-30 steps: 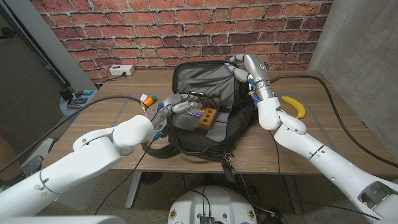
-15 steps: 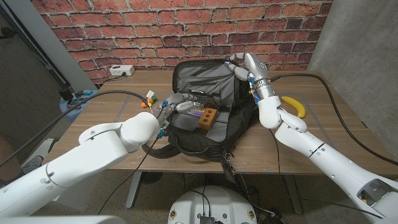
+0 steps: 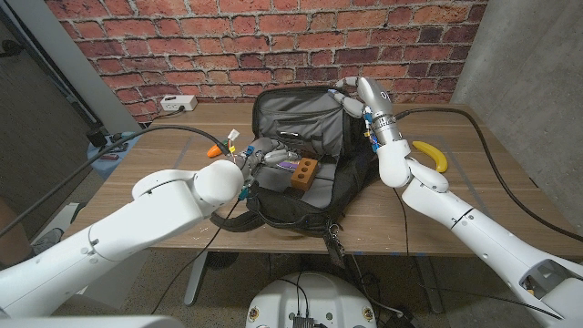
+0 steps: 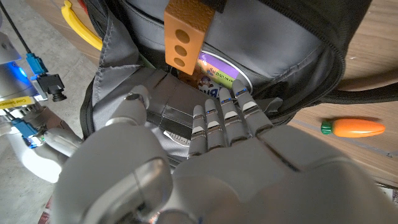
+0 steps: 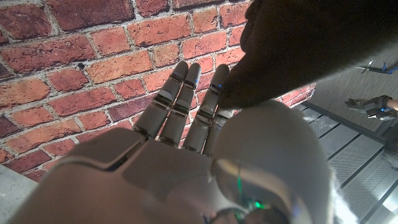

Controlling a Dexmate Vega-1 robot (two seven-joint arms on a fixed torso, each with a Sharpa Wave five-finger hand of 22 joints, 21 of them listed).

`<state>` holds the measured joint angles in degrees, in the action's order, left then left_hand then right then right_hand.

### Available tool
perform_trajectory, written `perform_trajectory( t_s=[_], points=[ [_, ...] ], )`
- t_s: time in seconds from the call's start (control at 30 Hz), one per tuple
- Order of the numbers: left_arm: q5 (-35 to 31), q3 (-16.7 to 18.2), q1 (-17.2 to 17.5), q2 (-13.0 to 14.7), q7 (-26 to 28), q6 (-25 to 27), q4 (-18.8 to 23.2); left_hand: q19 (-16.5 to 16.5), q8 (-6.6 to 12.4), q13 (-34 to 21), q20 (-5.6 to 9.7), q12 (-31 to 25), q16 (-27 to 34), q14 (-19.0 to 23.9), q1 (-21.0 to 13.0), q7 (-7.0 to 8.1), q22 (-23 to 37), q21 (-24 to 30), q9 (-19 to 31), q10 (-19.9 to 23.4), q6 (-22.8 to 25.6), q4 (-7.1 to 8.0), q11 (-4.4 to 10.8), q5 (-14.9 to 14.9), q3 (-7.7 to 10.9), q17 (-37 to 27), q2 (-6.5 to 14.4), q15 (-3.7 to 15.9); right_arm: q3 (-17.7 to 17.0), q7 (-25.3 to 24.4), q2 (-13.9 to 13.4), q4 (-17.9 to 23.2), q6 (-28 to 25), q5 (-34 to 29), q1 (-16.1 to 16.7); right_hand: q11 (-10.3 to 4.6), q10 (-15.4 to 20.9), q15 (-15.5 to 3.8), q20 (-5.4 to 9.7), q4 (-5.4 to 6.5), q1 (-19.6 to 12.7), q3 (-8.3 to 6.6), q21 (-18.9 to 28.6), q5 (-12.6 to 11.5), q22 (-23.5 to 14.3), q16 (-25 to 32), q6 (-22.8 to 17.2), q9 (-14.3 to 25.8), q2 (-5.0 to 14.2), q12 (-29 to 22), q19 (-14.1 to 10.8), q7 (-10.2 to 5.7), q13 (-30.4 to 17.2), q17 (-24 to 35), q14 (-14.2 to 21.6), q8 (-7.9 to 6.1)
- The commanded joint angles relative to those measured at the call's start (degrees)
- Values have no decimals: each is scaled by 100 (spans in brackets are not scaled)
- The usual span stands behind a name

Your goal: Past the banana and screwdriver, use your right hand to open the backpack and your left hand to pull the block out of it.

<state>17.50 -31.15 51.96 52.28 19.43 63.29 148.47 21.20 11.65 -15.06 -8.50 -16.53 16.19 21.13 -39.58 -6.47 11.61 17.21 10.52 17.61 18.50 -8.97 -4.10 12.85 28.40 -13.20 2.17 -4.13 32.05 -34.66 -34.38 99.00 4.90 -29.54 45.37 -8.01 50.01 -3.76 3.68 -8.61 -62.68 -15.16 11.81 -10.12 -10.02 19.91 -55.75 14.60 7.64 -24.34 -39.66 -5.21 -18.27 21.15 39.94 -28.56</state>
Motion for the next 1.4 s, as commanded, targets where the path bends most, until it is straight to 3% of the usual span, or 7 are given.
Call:
perform_trajectory(
  t_s=[0.03, 0.63, 0.83, 1.0, 1.4],
  points=[
    [110, -904, -1084, -388, 6, 937, -117, 15, -28, -26, -26, -23, 63, 55, 11, -79, 23, 58, 33, 31, -18, 18, -68, -6, -69, -29, -49, -20, -4, -98, 14, -113, 224, 44, 11, 23, 6, -953, 582, 4, -40, 36, 28, -40, -13, -9, -19, 21, 79, 3, 17, -42, -19, 12, 74, -42],
    [337, -1713, -2065, -816, -52, 1639, -433, 110, 7, -93, -70, -97, 248, 289, 108, -207, 44, 105, 33, 245, 84, 56, -109, -23, -233, -136, -96, -69, -140, -261, -30, -173, 400, 131, 166, 24, 16, -948, 581, 10, -44, 53, 29, -39, -13, -26, -8, 22, 84, 8, 16, -35, -28, 25, 85, -49],
    [610, -1849, -2272, -810, 121, 1669, -488, 129, -5, -114, -82, -102, 285, 307, 137, -230, 48, 114, 34, 262, 69, 63, -148, -29, -279, -166, -115, -81, -171, -279, -40, -198, 458, 156, 187, 32, 9, -954, 579, 8, -51, 56, 31, -40, -13, -28, -4, 22, 87, 14, 11, -37, -29, 31, 93, -51],
    [1231, -1981, -2518, -761, 590, 1669, -561, 137, -19, -128, -114, -88, 304, 303, 150, -251, 52, 119, 34, 232, 42, 64, -175, -33, -308, -187, -127, -95, -193, -280, -47, -230, 510, 188, 197, 25, 4, -950, 580, 9, -53, 61, 30, -40, -13, -35, 1, 20, 87, 18, 13, -47, -33, 35, 93, -51],
    [3496, -2271, -3090, -500, 2648, 1669, -649, 164, -32, -157, -150, -80, 362, 321, 155, -281, 58, 132, 34, 226, 15, 64, -220, -36, -348, -235, -116, -130, -192, -217, -29, -369, 616, 266, 143, 29, 16, -951, 580, 10, -59, 68, 29, -40, -14, -51, -15, 16, 91, 19, 16, -37, -38, 43, 94, -63]
  ],
)
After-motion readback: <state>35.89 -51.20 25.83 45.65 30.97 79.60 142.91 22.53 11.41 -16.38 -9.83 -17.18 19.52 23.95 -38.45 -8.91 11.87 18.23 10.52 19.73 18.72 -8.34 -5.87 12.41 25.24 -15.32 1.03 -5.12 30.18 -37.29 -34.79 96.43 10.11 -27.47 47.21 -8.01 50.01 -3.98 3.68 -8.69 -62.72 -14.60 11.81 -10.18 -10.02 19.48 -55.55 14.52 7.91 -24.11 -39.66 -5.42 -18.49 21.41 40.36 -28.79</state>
